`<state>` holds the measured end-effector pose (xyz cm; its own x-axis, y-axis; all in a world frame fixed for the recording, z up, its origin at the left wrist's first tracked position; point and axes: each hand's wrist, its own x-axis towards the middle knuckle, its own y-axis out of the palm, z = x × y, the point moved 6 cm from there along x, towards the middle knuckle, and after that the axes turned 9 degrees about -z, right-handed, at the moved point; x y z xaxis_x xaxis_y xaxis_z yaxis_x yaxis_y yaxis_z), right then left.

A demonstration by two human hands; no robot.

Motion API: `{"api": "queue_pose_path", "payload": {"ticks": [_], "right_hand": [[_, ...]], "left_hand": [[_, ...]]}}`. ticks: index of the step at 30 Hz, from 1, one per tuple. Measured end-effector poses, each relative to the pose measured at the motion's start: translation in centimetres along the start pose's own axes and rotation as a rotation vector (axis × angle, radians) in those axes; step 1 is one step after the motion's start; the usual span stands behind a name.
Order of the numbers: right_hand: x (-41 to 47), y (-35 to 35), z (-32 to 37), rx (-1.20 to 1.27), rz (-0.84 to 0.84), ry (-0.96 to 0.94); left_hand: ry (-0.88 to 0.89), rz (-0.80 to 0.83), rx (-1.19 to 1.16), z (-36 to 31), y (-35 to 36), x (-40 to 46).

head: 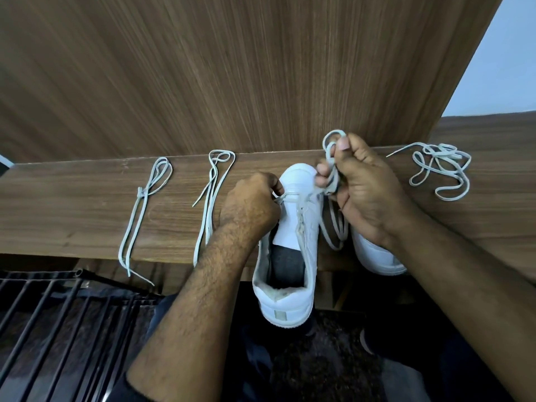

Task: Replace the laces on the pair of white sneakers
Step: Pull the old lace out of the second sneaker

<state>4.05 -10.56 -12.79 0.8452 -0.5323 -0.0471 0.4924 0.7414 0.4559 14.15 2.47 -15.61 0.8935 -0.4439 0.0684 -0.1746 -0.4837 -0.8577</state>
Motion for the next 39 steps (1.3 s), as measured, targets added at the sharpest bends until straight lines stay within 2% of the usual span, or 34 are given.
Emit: {"api": "queue_pose_path", "payload": {"ticks": [1,2,4,5,6,8,10,13,14,17,19,21,23,25,28,31,32,34,36,39], "right_hand": [[0.0,-0.3,0.2,-0.064,-0.042,-0.042],[0.1,-0.6,0.5,-0.279,-0.079,-0.121],[0.3,-1.2,0.4,-1.093,-0.061,-0.339],[0.3,-1.4,-0.5,-1.444,-0.013,-0.386],[0.2,-1.6,-1.7,-1.641,0.043,-0.362],[0.2,-1.8,-3.5,-1.762,0.112,-0.273],[0.5,-1.5,-3.8,-1.672,0.152,-0.325],[0.9,-0.9,-2.7,-1.278,0.185,-0.387],[0.8,-0.8,-2.0,-1.074,0.158,-0.361],[0.3,-0.2,-0.1,-0.267,0.043,-0.095],[0.4,-0.4,1.3,-0.017,-0.053,-0.007],[0.8,-1.4,2.3,-0.13,-0.155,-0.059],[1.0,-1.9,3.0,-0.378,-0.195,-0.224],[1.1,-2.2,3.0,-0.509,-0.223,-0.33],[1.3,-2.2,3.6,-0.503,-0.262,-0.376],[1.4,-2.2,5.0,-0.329,-0.286,-0.324],[1.4,-2.4,5.6,-0.265,-0.318,-0.301],[1.6,-3.5,7.0,-0.145,-0.388,-0.299],[1.9,-5.4,8.4,-0.14,-0.459,-0.361],[2.4,-7.8,9.1,-0.39,-0.485,-0.437]], "left_hand": [[0.0,-0.003,-0.008,0.0,0.0,0.0],[0.001,-0.008,-0.012,0.0,0.1,0.0],[0.008,-0.012,-0.001,-0.2,0.1,-0.1],[0.015,-0.014,0.006,-0.3,0.1,-0.1],[0.014,-0.015,0.008,-0.4,0.1,-0.1],[0.003,-0.005,0.007,-0.5,0.2,-0.1],[0.002,0.002,0.008,-0.3,0.3,0.0],[-0.004,-0.008,0.008,0.2,0.0,0.1],[-0.01,-0.009,0.005,0.3,0.0,0.1],[-0.005,-0.016,0.006,0.1,0.2,0.2],[0.001,-0.043,0.033,-0.3,0.4,0.2],[-0.027,-0.063,0.034,-0.7,0.4,0.1],[-0.059,-0.096,0.05,-1.0,0.1,0.1],[-0.063,-0.153,0.032,-1.6,-0.4,0.3],[0.103,-0.179,-0.153,-4.4,-0.3,0.4],[0.074,0.124,-0.604,-8.1,1.1,-1.4],[0.055,0.249,-0.687,-9.2,1.7,-2.3],[0.07,0.385,-0.678,-10.7,2.3,-3.4],[0.103,0.354,-0.732,-11.3,1.9,-3.3],[0.057,0.147,-1.033,-11.6,0.0,-2.2]]}}
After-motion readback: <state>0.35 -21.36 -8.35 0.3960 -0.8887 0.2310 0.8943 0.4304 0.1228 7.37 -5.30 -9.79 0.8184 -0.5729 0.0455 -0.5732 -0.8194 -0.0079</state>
